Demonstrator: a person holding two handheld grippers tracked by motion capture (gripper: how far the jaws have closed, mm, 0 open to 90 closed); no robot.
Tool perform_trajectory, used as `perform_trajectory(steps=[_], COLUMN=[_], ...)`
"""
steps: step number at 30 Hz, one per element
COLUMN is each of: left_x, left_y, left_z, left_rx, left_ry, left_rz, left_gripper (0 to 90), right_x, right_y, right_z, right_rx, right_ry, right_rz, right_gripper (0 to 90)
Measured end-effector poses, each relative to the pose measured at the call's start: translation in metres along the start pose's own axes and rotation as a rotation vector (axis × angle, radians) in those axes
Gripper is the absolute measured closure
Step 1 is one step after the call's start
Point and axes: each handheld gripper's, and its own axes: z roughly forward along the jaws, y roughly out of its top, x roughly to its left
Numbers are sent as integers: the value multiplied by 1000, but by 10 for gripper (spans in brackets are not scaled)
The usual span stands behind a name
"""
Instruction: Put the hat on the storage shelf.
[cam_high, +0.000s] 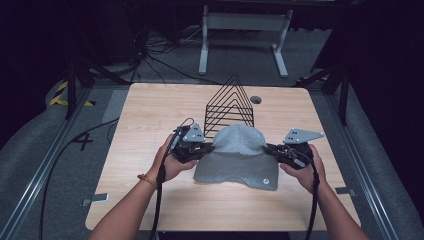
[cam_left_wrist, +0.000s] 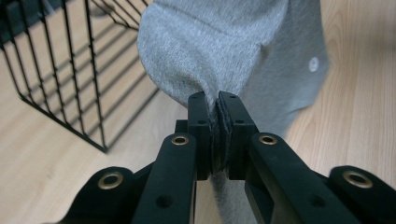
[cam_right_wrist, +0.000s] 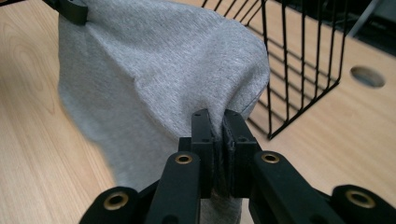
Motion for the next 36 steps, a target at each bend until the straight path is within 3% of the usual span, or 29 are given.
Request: perform_trajectory(steps=[9, 18, 22, 36], left_x=[13, 27, 33, 68], left_y=[35, 72, 83, 119], left_z=[-26, -54, -59, -68], left_rx=[-70, -108, -120, -163], left_ry=[36, 83, 101, 141], left_rz=[25, 52, 62, 32], left_gripper=[845, 850, 850, 850], right_x=[-9, -19, -25, -51], right_y=[37, 79, 94, 132], right_z=[-18, -42, -48, -43], right_rx=[-61, -132, -150, -164], right_ry=[-26, -59, -74, -113], right_rz=[-33, -54, -52, -48], right_gripper=[849, 849, 849, 850])
